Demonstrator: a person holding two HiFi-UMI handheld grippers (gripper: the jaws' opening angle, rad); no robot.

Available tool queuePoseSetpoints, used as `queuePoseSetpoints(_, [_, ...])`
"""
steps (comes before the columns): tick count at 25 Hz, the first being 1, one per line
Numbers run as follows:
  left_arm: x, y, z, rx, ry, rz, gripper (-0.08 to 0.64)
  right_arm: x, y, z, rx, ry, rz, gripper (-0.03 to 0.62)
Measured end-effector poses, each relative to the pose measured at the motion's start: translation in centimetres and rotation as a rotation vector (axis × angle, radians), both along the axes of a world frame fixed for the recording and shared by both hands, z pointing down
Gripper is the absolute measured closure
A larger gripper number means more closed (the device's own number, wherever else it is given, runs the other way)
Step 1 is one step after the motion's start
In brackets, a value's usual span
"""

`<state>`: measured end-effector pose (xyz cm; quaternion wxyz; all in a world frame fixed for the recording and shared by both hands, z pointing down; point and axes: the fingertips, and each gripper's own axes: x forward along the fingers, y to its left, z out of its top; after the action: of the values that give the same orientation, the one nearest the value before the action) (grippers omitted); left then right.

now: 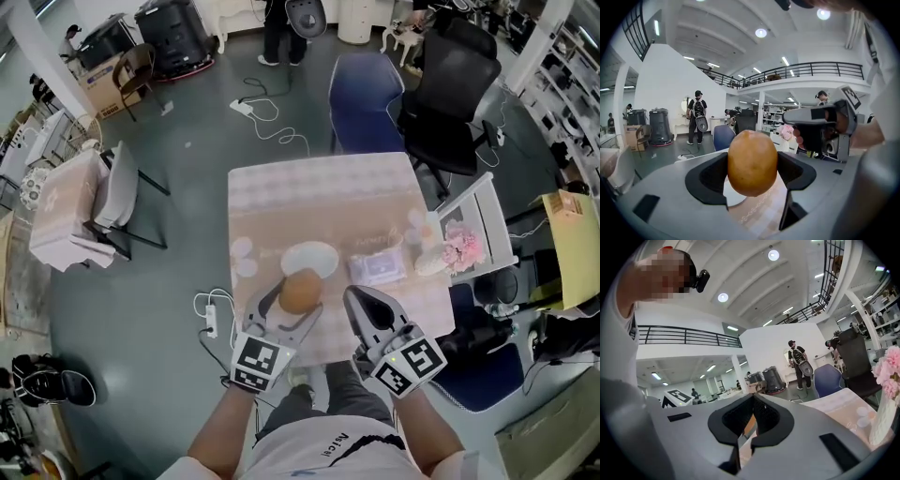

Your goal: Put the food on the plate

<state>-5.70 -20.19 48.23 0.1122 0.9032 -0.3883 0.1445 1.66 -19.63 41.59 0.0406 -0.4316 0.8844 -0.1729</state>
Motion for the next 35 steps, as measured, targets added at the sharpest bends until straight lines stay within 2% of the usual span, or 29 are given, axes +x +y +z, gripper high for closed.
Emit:
queuePoseSetpoints(6, [0.7, -3.8, 2.6, -0.043, -0.04, -0.062, 0.227, 1.0, -4.1, 2.0, -0.025, 0.003, -0.067, 0.577])
queuePoseSetpoints(9, [1.0, -4.8, 3.9, -0.053, -0.063, -0.063, 0.227, 1.0, -5.5, 3.1, -0.031, 0.003, -0.074, 0.577])
queuePoseSetpoints(15, [2.0, -5.9, 8.8, -0.108, -0.119, 0.001, 0.225, 1.2, -6.5, 6.5, -0.068, 0.002, -0.046, 0.577])
queuePoseSetpoints(23, [3.0, -7.5, 15.2, -0.137, -0.18, 0.101, 0.227, 1.4, -7.2, 11.5, -0.095, 0.001, 0.001, 0.577])
queuePoseSetpoints(35, [3.1, -9.6, 22.0, -0.18, -0.268, 0.156, 0.225, 1.2, -7.7, 15.9, -0.096, -0.005, 0.044, 0.577])
